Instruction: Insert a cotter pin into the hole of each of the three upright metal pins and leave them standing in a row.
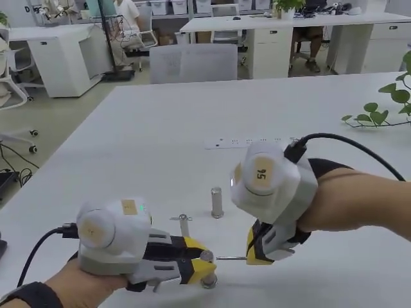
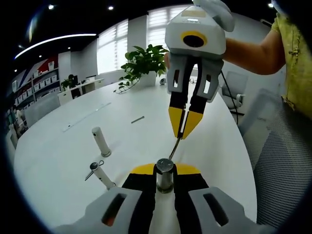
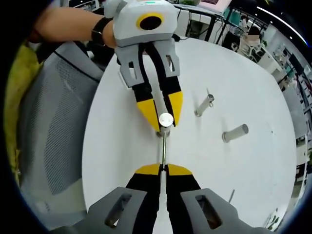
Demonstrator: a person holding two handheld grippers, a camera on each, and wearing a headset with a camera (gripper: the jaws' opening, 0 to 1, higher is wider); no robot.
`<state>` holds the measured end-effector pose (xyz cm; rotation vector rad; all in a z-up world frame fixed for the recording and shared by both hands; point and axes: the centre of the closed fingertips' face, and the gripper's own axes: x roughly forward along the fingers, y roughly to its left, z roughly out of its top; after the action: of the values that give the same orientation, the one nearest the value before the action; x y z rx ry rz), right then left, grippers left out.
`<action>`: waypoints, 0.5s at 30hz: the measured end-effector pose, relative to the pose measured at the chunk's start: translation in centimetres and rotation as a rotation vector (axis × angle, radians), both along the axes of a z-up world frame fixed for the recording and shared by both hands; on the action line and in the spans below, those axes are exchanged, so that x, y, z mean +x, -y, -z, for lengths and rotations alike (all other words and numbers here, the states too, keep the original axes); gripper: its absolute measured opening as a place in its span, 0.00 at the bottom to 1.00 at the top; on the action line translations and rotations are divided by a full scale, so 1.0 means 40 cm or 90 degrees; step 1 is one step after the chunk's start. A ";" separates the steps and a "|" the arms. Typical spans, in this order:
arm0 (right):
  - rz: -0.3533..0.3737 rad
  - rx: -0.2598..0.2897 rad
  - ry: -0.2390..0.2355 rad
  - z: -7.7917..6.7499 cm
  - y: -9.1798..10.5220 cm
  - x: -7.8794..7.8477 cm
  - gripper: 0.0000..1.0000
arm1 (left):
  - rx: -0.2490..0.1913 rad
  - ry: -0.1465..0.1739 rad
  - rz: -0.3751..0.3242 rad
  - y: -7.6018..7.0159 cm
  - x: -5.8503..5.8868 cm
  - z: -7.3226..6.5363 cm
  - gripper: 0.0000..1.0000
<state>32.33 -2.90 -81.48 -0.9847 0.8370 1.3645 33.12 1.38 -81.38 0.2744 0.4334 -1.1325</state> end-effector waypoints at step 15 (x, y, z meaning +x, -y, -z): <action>0.000 0.001 -0.008 0.005 -0.008 0.002 0.03 | 0.001 0.002 -0.001 0.002 0.001 0.000 0.11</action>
<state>32.39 -2.58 -81.69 -0.9751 0.8450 1.3727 33.15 1.29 -81.38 0.2779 0.4317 -1.1304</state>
